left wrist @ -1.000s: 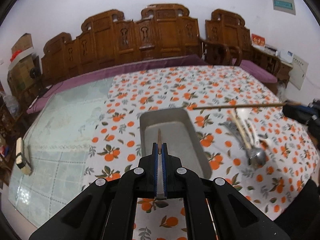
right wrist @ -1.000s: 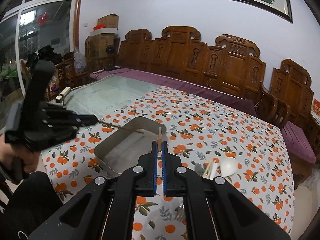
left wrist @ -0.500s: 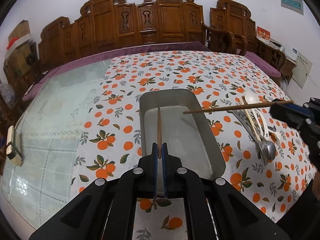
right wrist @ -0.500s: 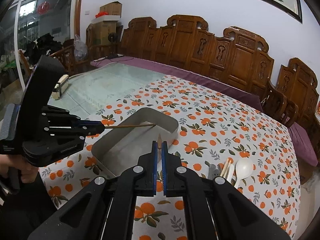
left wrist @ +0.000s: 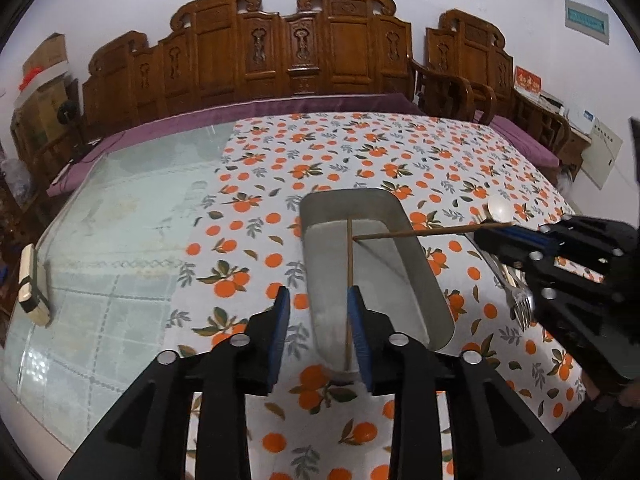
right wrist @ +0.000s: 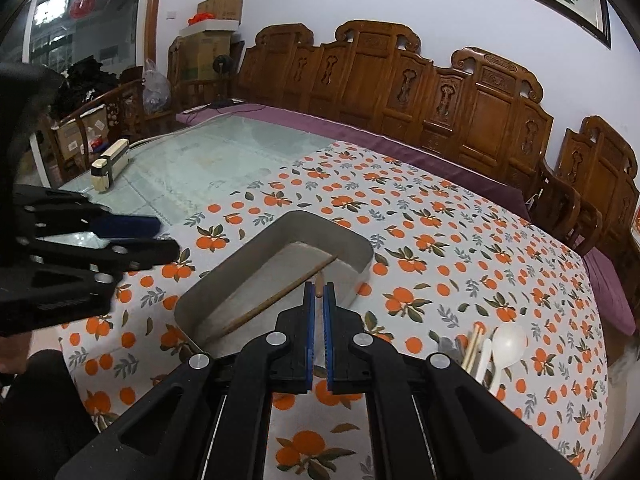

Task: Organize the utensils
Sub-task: 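Carry both chopsticks over the grey tray while the left gripper opens to drop its chopstick, then lower the held chopstick into the grey tray and open the right gripper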

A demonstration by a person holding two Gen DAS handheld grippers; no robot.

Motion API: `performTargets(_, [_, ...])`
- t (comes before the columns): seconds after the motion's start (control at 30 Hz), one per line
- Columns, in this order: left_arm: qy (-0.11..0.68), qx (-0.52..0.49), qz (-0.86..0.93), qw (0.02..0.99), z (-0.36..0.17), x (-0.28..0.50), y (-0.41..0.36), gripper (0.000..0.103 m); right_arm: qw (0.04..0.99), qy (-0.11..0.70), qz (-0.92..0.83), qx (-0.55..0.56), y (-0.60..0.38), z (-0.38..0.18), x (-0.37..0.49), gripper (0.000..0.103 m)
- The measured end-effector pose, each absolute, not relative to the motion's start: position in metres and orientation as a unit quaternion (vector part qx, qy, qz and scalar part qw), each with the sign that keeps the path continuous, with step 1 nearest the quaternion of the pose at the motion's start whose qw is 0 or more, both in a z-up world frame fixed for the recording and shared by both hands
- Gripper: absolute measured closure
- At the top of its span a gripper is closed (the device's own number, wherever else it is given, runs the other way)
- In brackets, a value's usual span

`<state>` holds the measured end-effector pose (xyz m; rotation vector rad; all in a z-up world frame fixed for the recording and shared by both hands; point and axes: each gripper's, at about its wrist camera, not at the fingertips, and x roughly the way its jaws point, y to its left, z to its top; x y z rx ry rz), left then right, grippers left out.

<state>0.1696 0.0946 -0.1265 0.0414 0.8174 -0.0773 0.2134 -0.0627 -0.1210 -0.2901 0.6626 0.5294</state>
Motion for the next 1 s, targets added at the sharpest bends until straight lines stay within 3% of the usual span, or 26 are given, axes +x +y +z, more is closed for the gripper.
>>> performTargets(0.3, [0.387, 0.018, -0.034, 0.921, -0.120, 0.154, 0.109, 0.066, 0.886, 0.358, 0.269, -0.123, -0.042, -0.142, 0.216, 0.095])
performTargets(0.6, [0.383, 0.013, -0.039, 0.923, -0.118, 0.153, 0.112, 0.066, 0.859, 0.408, 0.304, -0.061, -0.034, -0.159, 0.231, 0.095])
performTargets(0.67, [0.382, 0.012, -0.039, 0.923, -0.118, 0.153, 0.113, 0.066, 0.855, 0.412, 0.310, -0.057, -0.033, -0.160, 0.232, 0.089])
performTargets(0.7, [0.382, 0.012, -0.039, 0.923, -0.117, 0.153, 0.113, 0.066, 0.854, 0.413, 0.311, -0.056, -0.033, -0.160, 0.232, 0.072])
performTargets(0.73, [0.382, 0.012, -0.040, 0.923, -0.118, 0.152, 0.113, 0.066, 0.854, 0.413, 0.312, -0.053, -0.034, -0.159, 0.231, 0.062])
performTargets(1.0, [0.380, 0.019, -0.048, 0.923, -0.117, 0.149, 0.104, 0.060, 0.860, 0.399, 0.317, -0.037, -0.058, -0.144, 0.222, 0.062])
